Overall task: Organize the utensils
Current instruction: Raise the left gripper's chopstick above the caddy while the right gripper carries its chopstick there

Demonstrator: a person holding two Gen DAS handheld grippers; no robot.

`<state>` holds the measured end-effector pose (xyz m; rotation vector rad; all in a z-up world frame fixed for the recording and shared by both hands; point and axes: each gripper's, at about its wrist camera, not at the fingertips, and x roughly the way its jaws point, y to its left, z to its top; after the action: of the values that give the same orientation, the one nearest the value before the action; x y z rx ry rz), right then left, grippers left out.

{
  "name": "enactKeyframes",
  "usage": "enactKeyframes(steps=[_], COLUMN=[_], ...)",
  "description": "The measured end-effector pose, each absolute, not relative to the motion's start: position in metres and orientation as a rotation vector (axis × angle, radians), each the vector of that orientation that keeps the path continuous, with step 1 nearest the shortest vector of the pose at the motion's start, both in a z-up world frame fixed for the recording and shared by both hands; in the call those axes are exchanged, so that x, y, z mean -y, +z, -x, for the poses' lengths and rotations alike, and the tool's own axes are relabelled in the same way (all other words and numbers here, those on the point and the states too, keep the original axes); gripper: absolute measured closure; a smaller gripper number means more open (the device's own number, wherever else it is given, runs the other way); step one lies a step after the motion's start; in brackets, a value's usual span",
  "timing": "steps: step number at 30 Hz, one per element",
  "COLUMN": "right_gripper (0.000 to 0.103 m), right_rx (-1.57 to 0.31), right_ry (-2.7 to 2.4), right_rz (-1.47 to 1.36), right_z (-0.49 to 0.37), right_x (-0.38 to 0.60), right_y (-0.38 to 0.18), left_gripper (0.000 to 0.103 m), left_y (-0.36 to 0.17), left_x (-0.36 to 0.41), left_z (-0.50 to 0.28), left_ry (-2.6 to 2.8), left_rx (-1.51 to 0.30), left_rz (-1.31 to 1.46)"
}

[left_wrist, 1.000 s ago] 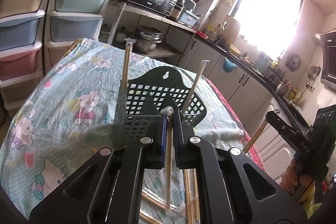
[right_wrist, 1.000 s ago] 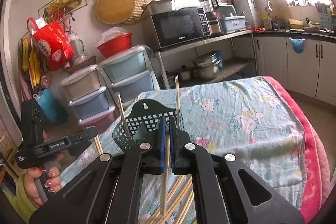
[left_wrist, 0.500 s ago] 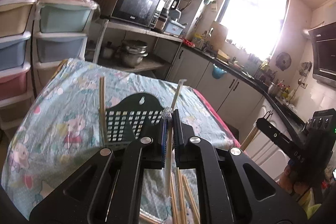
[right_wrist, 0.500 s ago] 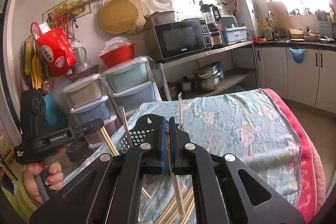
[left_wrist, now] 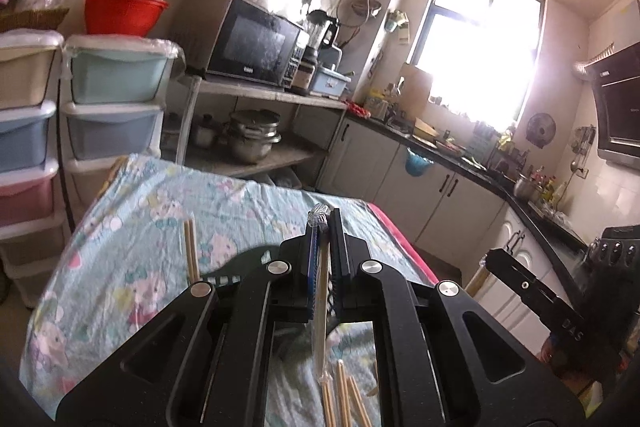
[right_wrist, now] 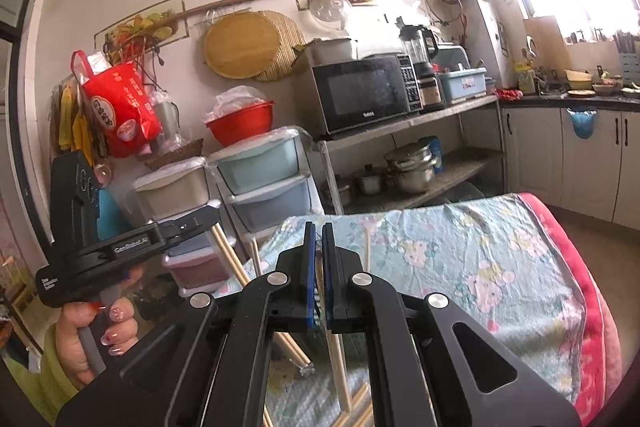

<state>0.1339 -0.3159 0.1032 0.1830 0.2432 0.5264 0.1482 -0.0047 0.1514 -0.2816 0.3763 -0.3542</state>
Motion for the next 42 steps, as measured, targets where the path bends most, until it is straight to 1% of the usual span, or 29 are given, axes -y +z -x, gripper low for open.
enactKeyframes(steps=[9,16,29,42], right_gripper=[0.099,0.099,0.099,0.099], right_rx=[-0.188,-0.151,-0.127,-0.188], right_ry=[0.553,0.566,0.585,0.543], right_rz=[-0.165,-0.159,-0.157,-0.163], right_z=[-0.151,-0.168,-0.197,-0.234], right_x=[0.302,0.292,0.272,0.26], right_y=[0.139,0.161,0.176,0.145], left_gripper=[0.1,0.1,0.1,0.1], left_y=[0.18,0.191,0.17,0.134], left_x=[-0.001,-0.001,-0.007,-0.012], left_z=[-0.165,-0.174,-0.197,-0.214], left_ry=[-0.309,-0.26,-0.221,-0.225], left_rx=[-0.32,-0.273,-0.305,-0.377], left_rz=[0.27,0.241,0.24,0.27])
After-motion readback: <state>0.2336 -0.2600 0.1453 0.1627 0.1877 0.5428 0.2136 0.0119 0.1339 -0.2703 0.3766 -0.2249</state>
